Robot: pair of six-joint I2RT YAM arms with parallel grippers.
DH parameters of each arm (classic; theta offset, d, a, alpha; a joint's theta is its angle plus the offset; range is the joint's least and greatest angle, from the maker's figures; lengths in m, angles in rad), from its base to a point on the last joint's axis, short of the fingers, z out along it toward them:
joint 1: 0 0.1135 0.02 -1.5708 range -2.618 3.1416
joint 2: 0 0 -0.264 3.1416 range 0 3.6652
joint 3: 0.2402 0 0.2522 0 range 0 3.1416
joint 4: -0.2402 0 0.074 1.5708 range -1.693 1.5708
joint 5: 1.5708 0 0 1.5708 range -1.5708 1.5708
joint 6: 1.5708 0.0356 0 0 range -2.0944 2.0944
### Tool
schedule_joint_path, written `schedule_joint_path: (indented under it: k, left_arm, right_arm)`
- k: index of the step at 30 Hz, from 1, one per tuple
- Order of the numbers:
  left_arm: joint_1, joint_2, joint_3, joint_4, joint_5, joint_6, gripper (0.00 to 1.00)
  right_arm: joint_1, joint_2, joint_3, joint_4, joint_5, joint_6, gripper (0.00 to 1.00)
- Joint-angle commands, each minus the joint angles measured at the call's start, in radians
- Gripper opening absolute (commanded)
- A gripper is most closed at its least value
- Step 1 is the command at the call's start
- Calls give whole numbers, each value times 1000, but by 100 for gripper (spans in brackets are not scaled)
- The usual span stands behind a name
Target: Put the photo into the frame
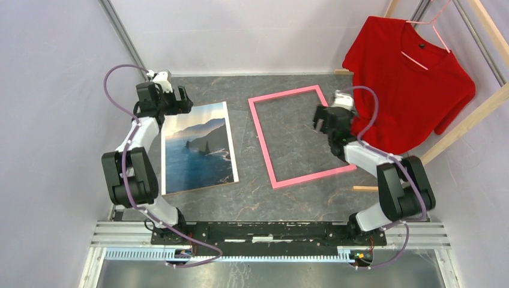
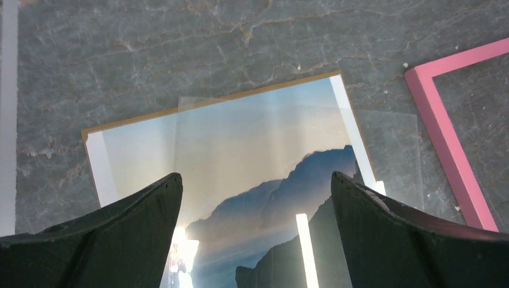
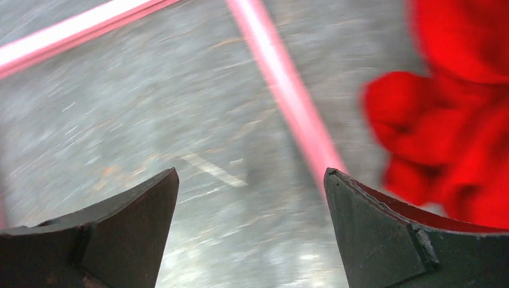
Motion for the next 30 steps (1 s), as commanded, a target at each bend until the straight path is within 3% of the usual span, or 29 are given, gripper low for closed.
schedule_joint_path:
  k: [1, 10, 19, 22, 30]
  left_arm:
    - [37, 43, 105, -260, 86, 19, 99]
    - [39, 67, 119, -338, 114, 18, 100]
    - [23, 64, 79, -378, 154, 52, 100]
    - [-6, 61, 74, -392, 150, 61, 100]
    - [-142, 67, 54, -407, 72, 99, 100]
  right_arm:
    - [209, 85, 156, -155, -26, -44, 98]
    - [477, 369, 474, -300, -58, -48, 97]
    - [544, 515, 564, -371, -84, -31, 90]
    - [549, 541, 562, -377, -95, -27, 85]
    - [568, 581, 560, -417, -82, 3, 61]
